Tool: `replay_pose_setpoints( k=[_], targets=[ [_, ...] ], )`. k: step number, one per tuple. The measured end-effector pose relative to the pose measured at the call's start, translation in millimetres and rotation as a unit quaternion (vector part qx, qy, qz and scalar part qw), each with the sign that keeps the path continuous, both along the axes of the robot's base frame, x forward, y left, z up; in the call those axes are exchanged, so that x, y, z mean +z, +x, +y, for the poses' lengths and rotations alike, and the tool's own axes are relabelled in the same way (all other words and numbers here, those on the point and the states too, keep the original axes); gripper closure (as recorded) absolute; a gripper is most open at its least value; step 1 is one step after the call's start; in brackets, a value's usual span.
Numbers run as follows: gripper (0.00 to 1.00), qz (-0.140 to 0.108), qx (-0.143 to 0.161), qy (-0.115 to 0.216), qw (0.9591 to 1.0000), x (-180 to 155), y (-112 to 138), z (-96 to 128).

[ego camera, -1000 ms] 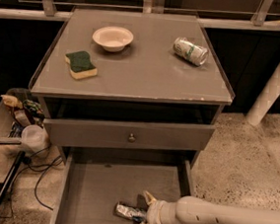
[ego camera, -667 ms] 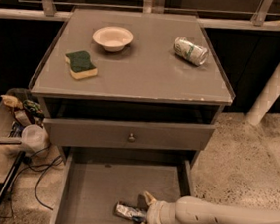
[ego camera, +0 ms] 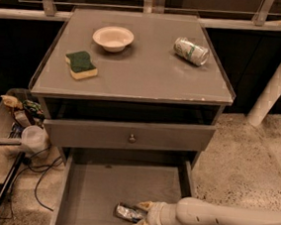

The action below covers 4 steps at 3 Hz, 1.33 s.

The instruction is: Pick redbull can from middle drawer and place on counter

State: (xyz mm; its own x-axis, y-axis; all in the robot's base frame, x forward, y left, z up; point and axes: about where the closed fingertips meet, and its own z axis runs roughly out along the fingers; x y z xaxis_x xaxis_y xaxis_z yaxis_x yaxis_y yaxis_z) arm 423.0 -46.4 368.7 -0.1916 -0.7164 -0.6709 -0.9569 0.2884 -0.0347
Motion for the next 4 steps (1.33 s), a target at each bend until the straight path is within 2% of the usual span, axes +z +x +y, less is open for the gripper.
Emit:
replay_pose_setpoints(
  k=[2,3,4],
  targets=[
    [0.87,0.0,0.0,0.0,1.0,0.0,0.0,0.0],
    [1.0,0.0,0.0,0.0,1.0,0.0,0.0,0.1],
    [1.0,-0.002,0.007,0.009,0.9999,8.2,1.4,2.2]
  ],
)
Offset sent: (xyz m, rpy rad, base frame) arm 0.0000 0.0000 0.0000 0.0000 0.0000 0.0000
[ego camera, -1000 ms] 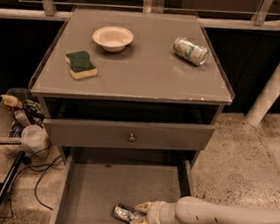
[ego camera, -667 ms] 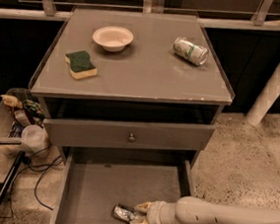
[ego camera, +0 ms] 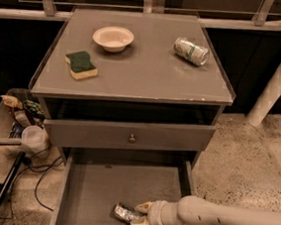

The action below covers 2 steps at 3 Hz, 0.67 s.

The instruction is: Pick redbull can from middle drawer and place on counter

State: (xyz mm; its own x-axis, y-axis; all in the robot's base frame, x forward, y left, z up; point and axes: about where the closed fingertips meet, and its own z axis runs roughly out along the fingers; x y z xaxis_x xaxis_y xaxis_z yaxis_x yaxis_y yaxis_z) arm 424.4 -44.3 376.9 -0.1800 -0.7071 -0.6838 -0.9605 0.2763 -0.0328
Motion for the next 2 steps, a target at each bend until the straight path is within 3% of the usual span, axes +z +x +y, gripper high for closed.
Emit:
replay_pose_setpoints(
  k=[2],
  targets=[
    [1.0,-0.036,0.019,0.06,0.9974,66.6,17.1,-11.2]
  ],
)
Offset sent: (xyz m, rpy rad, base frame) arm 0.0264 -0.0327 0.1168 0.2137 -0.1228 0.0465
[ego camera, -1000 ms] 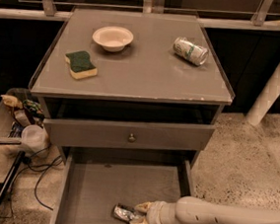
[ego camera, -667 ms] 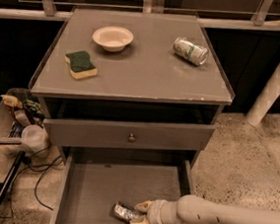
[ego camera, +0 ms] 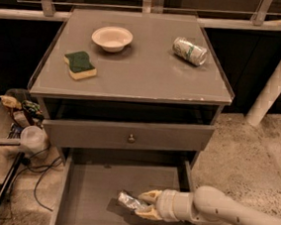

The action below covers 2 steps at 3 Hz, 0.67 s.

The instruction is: Pick redbull can from middle drawer and place on counter

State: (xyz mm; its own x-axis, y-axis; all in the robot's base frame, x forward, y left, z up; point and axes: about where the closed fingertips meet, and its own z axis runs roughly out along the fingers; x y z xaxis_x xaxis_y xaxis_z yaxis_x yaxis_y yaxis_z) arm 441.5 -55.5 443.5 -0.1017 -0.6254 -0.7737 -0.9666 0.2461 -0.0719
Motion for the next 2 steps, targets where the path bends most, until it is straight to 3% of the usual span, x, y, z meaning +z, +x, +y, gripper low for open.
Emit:
replay_pose_setpoints(
  k=[2],
  targets=[
    [1.0,-0.041,0.003,0.057,0.9975,78.5,16.4,-32.5]
  ],
)
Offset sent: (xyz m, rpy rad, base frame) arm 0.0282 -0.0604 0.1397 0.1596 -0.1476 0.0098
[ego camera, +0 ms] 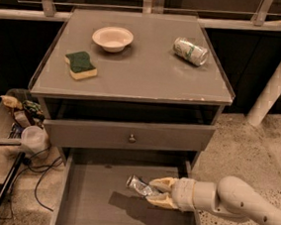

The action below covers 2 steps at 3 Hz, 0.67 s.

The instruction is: Pick redbull can from middle drawer and place on counter

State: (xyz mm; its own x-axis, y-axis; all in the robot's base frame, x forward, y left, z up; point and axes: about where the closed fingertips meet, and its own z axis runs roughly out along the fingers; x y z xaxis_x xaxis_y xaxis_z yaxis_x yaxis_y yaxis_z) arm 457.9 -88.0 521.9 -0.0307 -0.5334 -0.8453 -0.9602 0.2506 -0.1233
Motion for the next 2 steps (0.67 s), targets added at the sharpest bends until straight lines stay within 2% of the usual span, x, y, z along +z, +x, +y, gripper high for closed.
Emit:
replay_pose_setpoints(
  k=[1,2],
  targets=[
    [1.0,-0.013,-0.016,-0.015,0.9997,51.8,10.7,-15.4],
    [1.0,-0.027,-0.042,-0.065,0.9966,105.2,27.6,-31.1]
  ],
)
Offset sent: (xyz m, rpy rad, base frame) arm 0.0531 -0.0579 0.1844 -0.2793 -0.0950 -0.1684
